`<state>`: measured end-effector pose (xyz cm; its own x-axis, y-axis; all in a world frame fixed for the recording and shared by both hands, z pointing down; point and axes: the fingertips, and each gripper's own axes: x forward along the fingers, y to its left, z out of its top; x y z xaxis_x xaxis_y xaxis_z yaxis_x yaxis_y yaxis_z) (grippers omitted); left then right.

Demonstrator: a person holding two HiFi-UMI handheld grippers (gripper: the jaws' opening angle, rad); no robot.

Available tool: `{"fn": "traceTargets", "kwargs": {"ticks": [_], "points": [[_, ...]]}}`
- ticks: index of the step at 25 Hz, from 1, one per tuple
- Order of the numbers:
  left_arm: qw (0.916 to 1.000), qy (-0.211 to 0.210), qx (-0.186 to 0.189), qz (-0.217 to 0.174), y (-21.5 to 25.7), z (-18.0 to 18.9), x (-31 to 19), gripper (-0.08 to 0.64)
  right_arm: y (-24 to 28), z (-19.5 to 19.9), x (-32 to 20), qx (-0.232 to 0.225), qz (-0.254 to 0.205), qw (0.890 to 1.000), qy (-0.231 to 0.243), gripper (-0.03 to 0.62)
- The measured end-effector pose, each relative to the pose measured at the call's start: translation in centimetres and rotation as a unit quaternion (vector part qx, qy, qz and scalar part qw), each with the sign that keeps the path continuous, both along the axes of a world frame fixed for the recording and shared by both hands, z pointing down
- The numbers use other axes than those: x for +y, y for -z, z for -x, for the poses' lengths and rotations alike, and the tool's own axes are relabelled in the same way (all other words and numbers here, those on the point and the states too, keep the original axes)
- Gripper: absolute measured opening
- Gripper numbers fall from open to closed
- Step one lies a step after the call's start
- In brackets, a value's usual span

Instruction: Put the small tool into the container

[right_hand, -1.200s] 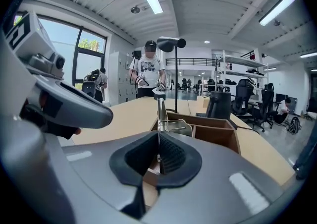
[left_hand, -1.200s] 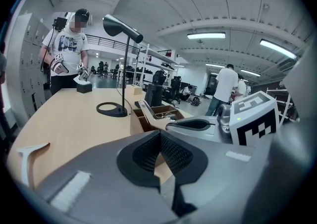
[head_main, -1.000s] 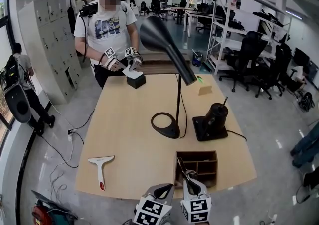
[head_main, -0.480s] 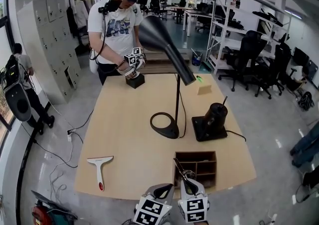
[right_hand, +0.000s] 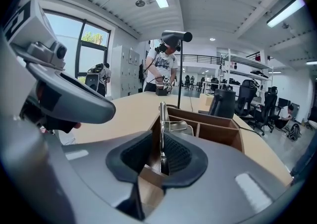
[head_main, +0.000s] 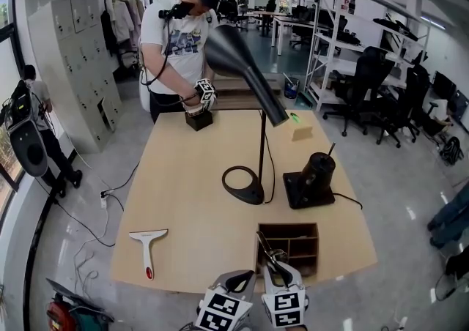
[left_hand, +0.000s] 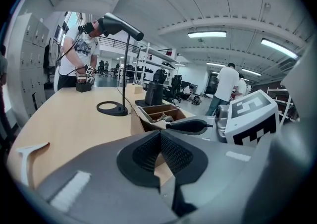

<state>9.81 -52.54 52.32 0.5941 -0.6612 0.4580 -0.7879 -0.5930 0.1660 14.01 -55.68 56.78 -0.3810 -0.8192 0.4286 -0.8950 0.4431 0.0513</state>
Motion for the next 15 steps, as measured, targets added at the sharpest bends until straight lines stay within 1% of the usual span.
{"fn": "traceTargets", "kwargs": {"ticks": [4,8,15], "points": [[1.0000,0.000,0.002,0.001,0.4,-0.1,0.7,0.011,0.8,-0.5,0.6,0.000,-0.005,1.000,-0.003,0.074],[1.0000,0.002,-0.001,-0.006,0.7,-1.0,1.9,0.012,1.8,-1.8,1.9,-0.007,-0.013,1.000,-0.013,0.075],[0.9998,0.010,-0.002,-0.019,1.7,-2.0,5.0,0.012,4.3,-3.2,5.2,-0.035,-0.031,0.999,-0.018,0.074]]}}
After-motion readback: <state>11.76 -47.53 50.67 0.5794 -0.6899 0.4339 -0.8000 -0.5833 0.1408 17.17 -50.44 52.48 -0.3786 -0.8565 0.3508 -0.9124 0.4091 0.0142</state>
